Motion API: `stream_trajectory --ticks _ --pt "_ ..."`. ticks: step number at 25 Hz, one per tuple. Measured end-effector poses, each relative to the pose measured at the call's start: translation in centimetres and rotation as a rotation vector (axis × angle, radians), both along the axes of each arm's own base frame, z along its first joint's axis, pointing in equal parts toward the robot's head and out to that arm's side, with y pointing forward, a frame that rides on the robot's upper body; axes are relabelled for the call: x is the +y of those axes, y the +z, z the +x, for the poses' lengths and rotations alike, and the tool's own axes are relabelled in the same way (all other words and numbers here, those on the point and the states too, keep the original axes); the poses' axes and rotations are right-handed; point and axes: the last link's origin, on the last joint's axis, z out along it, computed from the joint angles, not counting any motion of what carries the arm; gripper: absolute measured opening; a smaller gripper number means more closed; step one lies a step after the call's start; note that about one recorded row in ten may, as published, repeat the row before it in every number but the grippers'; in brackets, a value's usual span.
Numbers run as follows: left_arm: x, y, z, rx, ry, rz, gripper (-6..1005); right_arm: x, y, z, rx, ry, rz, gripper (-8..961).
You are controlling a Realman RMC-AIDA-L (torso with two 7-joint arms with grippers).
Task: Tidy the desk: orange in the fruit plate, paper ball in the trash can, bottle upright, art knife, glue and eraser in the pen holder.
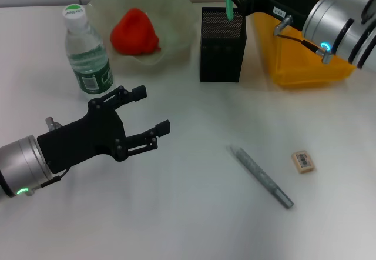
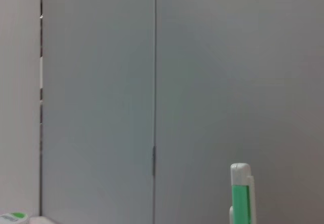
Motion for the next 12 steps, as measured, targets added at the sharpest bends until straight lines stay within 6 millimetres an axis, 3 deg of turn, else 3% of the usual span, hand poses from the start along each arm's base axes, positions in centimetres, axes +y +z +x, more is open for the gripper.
stream_trajectory --ticks 12 --pt "-0.12 -0.25 -0.23 0.003 0.018 -0.005 859 -1.08 -0.74 1.04 -0.014 0.015 0.058 284"
